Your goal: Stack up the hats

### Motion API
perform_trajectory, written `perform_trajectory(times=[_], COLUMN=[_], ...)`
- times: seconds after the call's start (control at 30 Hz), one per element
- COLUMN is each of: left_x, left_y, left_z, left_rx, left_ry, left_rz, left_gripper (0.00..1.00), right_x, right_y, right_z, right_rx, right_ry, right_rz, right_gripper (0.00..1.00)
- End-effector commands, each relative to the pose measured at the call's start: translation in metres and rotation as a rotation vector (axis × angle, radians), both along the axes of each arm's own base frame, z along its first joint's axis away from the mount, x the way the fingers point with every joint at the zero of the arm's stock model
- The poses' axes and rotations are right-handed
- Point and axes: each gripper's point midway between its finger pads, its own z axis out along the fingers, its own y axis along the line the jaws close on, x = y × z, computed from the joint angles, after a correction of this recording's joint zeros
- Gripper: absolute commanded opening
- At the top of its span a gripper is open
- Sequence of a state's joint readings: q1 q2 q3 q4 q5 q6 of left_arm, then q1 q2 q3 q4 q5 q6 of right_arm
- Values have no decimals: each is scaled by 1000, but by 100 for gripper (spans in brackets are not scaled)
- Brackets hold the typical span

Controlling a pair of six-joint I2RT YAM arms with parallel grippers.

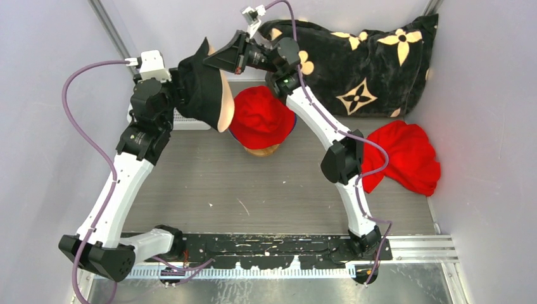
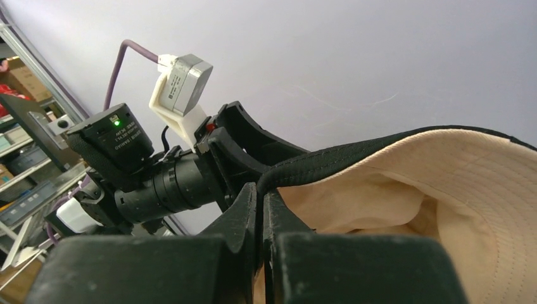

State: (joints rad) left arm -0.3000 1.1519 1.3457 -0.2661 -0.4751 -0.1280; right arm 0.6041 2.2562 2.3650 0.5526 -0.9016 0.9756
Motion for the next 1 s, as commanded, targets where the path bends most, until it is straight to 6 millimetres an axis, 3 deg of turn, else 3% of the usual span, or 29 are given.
perform_trajectory(times=[0.0, 0.13, 0.37, 0.57, 0.97], left_x=[-16, -19, -12, -5, 8], left_y=[20, 25, 19, 12, -1], left_z=[25, 27, 12, 0, -16], left_rx=[-46, -46, -44, -56, -74], left_ry=[-99, -102, -65, -43, -6], left_rz=[74, 84, 60, 34, -19], left_gripper=[61, 61, 61, 61, 61], right_x=[-19, -21, -18, -11, -6], right_y=[8, 15, 11, -10, -63], right_z=[6, 0, -17, -26, -18], right_rx=[32, 33, 12, -13, -23], right_ry=[-51, -36, -8, 4, -28], right_rz=[38, 53, 43, -3, -99], right_gripper=[1, 1, 1, 1, 1])
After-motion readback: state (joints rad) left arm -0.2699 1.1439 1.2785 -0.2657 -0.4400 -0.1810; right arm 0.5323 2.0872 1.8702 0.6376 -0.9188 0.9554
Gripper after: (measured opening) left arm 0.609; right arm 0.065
